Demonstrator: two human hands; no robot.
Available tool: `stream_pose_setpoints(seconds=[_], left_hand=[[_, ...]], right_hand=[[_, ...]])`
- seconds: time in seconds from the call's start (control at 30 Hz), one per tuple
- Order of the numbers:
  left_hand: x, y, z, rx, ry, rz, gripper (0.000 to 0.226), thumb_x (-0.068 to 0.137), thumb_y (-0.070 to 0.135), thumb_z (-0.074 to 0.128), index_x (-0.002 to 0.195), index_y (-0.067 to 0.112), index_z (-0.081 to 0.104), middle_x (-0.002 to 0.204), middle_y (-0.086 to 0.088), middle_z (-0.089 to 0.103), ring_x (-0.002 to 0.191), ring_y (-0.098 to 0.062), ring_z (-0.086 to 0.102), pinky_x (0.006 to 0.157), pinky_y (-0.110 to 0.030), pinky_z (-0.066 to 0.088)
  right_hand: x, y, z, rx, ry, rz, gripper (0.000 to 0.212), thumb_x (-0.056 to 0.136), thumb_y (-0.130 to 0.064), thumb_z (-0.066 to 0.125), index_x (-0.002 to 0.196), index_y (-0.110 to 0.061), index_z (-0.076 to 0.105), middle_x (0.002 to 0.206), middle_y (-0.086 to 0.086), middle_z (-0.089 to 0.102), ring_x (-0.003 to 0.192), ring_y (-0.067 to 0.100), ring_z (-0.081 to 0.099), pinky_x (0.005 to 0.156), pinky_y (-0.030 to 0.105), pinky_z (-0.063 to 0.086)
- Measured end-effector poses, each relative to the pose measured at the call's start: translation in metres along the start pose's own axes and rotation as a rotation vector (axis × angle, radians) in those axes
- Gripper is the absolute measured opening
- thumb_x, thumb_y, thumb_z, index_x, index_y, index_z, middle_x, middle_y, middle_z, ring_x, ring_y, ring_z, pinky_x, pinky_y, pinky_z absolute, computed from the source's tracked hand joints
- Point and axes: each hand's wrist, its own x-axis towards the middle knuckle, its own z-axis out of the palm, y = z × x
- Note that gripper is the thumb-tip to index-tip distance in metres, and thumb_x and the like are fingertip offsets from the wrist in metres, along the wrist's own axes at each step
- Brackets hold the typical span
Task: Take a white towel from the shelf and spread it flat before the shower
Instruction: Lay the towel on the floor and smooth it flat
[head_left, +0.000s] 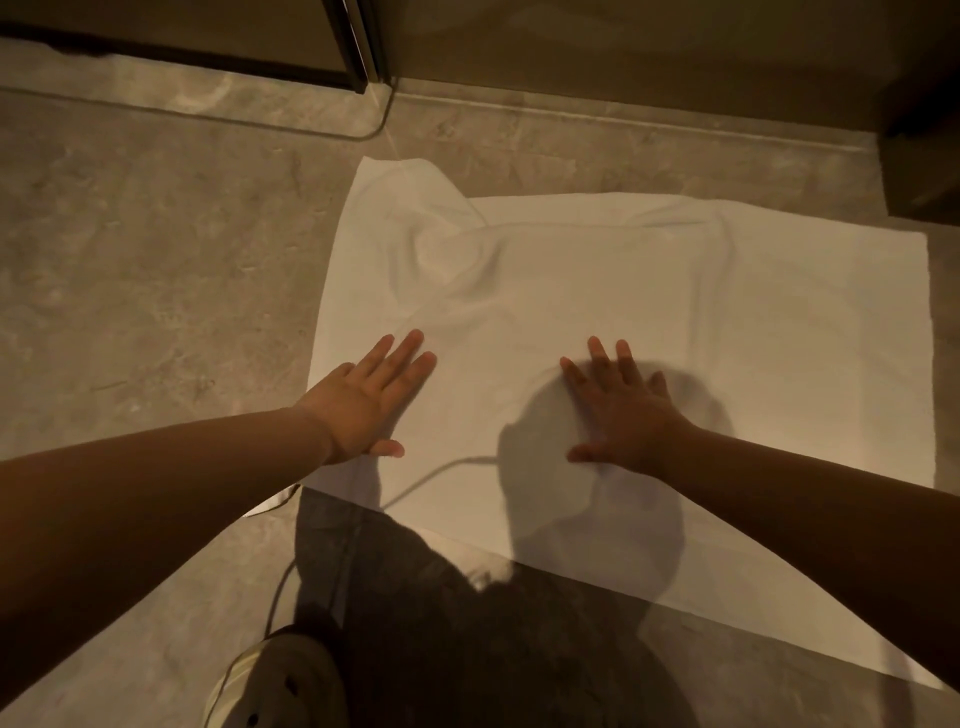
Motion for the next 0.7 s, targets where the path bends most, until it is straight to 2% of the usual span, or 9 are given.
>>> stream_pose_setpoints(seconds=[0.17,0.3,0.5,0.7], left_hand=[[0.011,-0.013,-0.015,-0.413,0.115,-0.189,0.095,0.087,0.064,0.038,0.146,0.020,-0.021,0.155,-0.001,-0.025,0.146,-0.022,-0.009,0.117,-0.044,0.012],[0.024,-0.022,-0.018,-0.334,0.014,-0.212,0.082,0.091,0.064,0.025,0.150,0.018,-0.009,0.159,-0.001,-0.013,0.146,-0.024,-0.010,0.115,-0.040,0.010],[0.027,-0.032,-0.012,-0.270,-0.044,-0.206,0.086,0.084,0.073,0.013,0.149,0.023,-0.014,0.156,0.002,-0.022,0.144,-0.023,-0.016,0.116,-0.040,0.007],[0.025,-0.052,-0.014,-0.198,-0.096,-0.253,0.093,0.083,0.074,0.021,0.147,0.021,-0.021,0.154,-0.001,-0.027,0.144,-0.025,-0.018,0.116,-0.042,0.009]], right_hand=[[0.009,-0.005,-0.007,0.048,0.089,-0.036,0.113,0.071,-0.072,0.057,0.147,-0.030,-0.015,0.158,0.005,-0.017,0.143,0.033,-0.014,0.109,0.062,0.013],[0.019,-0.013,-0.011,0.026,0.063,-0.047,0.112,0.072,-0.071,0.057,0.148,-0.027,-0.014,0.157,0.007,-0.018,0.143,0.033,-0.015,0.110,0.060,0.010],[0.020,-0.012,-0.006,-0.007,0.050,-0.039,0.112,0.075,-0.073,0.052,0.146,-0.026,-0.022,0.156,0.008,-0.024,0.142,0.033,-0.020,0.111,0.059,0.005],[0.020,-0.014,-0.004,0.008,0.030,-0.022,0.115,0.075,-0.071,0.054,0.144,-0.025,-0.025,0.154,0.010,-0.027,0.141,0.033,-0.022,0.111,0.059,0.003]])
